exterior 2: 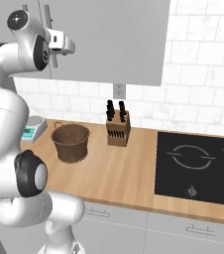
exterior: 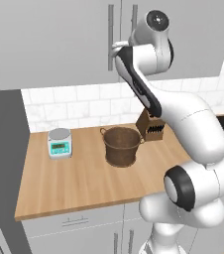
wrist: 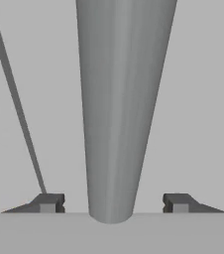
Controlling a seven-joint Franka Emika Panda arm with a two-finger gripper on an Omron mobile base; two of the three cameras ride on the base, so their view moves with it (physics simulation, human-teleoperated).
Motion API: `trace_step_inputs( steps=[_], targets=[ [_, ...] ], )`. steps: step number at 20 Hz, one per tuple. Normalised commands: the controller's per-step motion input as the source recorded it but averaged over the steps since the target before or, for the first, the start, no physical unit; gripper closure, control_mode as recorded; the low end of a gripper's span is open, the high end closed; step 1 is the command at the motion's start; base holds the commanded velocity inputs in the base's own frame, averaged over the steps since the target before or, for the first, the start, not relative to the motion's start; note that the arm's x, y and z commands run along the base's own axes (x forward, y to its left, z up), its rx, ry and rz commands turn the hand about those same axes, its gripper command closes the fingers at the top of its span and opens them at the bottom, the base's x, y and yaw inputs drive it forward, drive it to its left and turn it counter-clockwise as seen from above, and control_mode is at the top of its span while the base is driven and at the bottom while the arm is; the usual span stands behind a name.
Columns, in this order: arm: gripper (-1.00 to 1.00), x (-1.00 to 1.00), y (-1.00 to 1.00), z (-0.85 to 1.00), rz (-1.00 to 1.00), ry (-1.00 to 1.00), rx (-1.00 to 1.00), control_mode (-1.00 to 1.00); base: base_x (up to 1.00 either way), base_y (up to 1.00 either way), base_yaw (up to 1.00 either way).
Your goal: Open the cabinet, pick up the bread from the cabinet and place it in the basket. Then move the basket to the dining counter.
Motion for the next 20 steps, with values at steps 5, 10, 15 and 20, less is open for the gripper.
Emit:
trace_step_inputs(
  steps=[5, 10, 15, 20],
  targets=[
    [1.0, 0.4, -0.12, -0.29, 0.0, 0.0, 0.0, -1.0, 0.0, 0.0, 0.0],
    [1.0, 0.1, -0.74, -0.25, 0.0, 0.0, 0.02, -1.0, 0.0, 0.0, 0.0],
    [1.0, -0.5, -1.0, -0.06, 0.0, 0.0, 0.12, -1.0, 0.0, 0.0, 0.0],
    [1.0, -0.69, -1.0, 0.0, 0.0, 0.02, 0.16, -1.0, 0.0, 0.0, 0.0]
  ],
)
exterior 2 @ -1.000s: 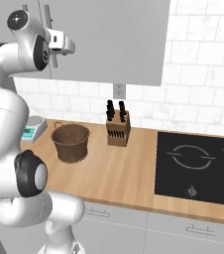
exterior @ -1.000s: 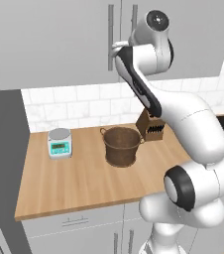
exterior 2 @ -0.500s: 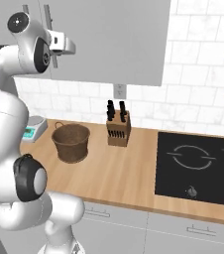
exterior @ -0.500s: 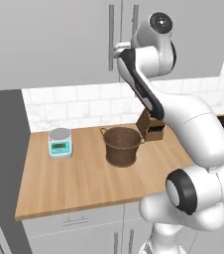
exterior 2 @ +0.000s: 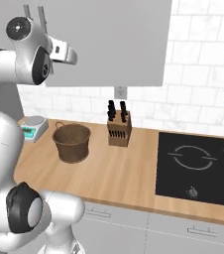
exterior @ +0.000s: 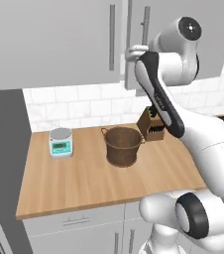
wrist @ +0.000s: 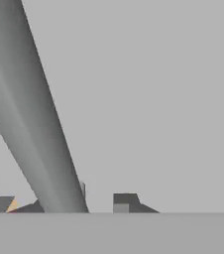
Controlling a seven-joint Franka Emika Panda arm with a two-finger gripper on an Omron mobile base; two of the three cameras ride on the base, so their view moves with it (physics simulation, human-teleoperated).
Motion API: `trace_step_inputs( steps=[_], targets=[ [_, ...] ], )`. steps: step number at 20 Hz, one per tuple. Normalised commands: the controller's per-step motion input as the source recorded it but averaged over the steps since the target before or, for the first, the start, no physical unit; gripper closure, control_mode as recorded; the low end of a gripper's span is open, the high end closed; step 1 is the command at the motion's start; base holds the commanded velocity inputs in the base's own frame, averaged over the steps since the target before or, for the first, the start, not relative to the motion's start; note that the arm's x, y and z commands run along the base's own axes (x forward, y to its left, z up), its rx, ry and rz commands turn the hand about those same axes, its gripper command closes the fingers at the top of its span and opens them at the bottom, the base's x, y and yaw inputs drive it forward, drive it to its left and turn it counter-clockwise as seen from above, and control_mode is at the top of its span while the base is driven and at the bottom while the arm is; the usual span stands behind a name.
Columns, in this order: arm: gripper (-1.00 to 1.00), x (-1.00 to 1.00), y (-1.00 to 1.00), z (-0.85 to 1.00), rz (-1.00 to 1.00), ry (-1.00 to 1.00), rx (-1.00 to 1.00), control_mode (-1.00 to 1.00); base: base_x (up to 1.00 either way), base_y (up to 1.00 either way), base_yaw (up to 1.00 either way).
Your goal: Open the cabinet, pick up the bread from the cabinet and place it in the basket. Then move the basket to the dining counter.
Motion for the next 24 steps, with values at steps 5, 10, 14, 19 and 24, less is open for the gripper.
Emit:
trace_step_inputs(
  steps=[5, 10, 14, 19, 24],
  targets=[
    [1.0, -0.62, -1.0, 0.0, 0.0, 0.09, 0.11, -1.0, 0.0, 0.0, 0.0],
    [1.0, -0.96, -1.0, -0.11, 0.01, 0.03, 0.15, -1.0, 0.0, 0.0, 0.0],
    [1.0, -1.0, -1.0, -0.14, 0.01, -0.01, 0.15, -1.0, 0.0, 0.0, 0.0],
    [1.0, -0.96, -1.0, -0.12, 0.03, -0.13, 0.16, -1.0, 0.0, 0.0, 0.0],
    [1.0, -0.62, -1.0, -0.09, 0.0, -0.11, 0.17, -1.0, 0.0, 0.0, 0.0]
  ],
)
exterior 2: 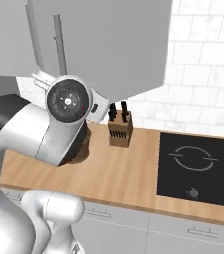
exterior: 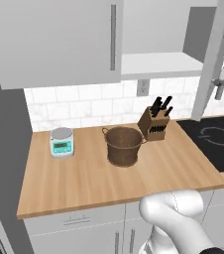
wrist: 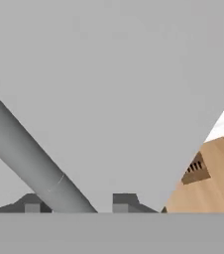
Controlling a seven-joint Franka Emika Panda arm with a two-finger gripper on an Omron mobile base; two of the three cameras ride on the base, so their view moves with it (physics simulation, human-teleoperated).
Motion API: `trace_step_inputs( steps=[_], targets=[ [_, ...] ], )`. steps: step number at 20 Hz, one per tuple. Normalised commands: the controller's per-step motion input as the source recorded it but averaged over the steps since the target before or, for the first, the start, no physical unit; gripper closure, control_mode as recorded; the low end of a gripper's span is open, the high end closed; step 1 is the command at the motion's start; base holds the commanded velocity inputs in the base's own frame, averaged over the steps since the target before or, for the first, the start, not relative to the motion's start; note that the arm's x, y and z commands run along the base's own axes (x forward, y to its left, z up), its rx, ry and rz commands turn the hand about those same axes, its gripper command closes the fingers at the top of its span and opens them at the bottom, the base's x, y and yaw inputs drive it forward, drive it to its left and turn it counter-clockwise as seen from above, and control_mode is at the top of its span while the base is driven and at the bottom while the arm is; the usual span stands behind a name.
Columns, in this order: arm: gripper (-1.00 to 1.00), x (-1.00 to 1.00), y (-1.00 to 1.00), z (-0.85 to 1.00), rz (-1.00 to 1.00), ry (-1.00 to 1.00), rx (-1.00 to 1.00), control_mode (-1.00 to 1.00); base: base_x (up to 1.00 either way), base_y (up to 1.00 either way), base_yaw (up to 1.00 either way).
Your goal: Open the cabinet, pick up the bread from the cabinet and place it in the basket. Then move the basket to the dining counter.
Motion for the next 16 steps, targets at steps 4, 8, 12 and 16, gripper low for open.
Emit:
trace_step_inputs(
  steps=[4, 8, 12, 16],
  targets=[
    [1.0, -0.24, -1.0, -0.09, 0.0, -0.05, 0.18, -1.0, 0.0, 0.0, 0.0],
    [1.0, -0.1, -1.0, -0.09, 0.0, 0.0, 0.19, -1.0, 0.0, 0.0, 0.0],
    [1.0, -0.02, -1.0, -0.09, -0.04, 0.0, 0.17, -1.0, 0.0, 0.0, 0.0],
    [1.0, -0.48, -0.96, -0.16, -0.1, -0.22, 0.08, -1.0, 0.0, 0.0, 0.0]
  ],
)
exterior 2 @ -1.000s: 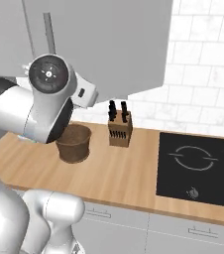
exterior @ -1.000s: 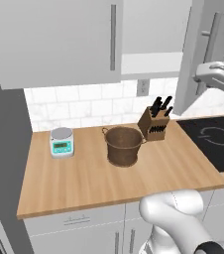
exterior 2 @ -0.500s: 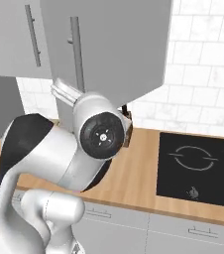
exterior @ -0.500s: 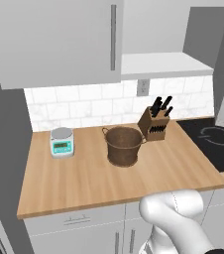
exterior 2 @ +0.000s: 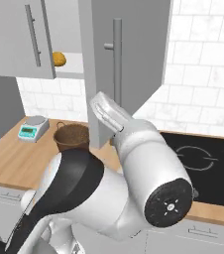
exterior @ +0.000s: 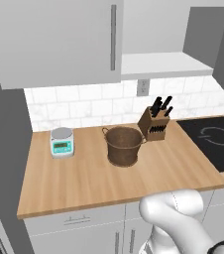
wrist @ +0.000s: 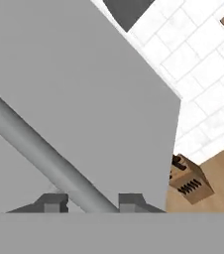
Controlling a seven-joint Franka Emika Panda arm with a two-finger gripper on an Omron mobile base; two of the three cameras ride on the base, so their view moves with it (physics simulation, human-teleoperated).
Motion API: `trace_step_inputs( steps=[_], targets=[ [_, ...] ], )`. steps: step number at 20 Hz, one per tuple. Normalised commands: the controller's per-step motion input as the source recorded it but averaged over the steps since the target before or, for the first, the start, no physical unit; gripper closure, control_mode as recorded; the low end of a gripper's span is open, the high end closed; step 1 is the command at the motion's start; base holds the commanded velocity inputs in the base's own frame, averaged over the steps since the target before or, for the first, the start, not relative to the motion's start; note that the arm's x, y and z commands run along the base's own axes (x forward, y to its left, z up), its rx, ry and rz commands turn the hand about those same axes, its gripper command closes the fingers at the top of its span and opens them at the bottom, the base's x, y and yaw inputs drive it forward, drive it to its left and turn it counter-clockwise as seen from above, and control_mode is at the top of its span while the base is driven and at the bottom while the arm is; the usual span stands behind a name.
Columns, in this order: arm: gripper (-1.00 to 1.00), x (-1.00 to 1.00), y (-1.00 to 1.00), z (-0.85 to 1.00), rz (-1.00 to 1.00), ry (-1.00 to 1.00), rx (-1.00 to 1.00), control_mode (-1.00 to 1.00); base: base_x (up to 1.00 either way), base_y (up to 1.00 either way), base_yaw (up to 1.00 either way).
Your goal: Open the cabinet, pick up the bread from the cabinet and place it in the basket. Then move the basket to the dining counter.
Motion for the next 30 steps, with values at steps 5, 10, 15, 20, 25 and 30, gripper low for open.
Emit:
trace_step_inputs(
  steps=[5, 10, 15, 20, 25, 30],
  targets=[
    [1.0, -1.0, 0.1, -0.05, -0.04, -0.62, 0.0, -1.0, 0.0, 0.0, 0.0],
    [1.0, -1.0, 0.86, -0.05, -0.1, -0.65, -0.01, -1.0, 0.0, 0.0, 0.0],
    [1.0, -0.08, 1.0, 0.01, -0.21, -0.31, -0.1, -1.0, 0.0, 0.0, 0.0],
    [1.0, 0.29, 1.0, 0.07, -0.23, -0.22, -0.17, -1.0, 0.0, 0.0, 0.0],
    [1.0, 0.48, 1.0, 0.0, -0.25, -0.06, -0.18, -1.0, 0.0, 0.0, 0.0],
    [1.0, 0.58, 1.0, 0.0, -0.29, 0.0, -0.12, -1.0, 0.0, 0.0, 0.0]
  ],
)
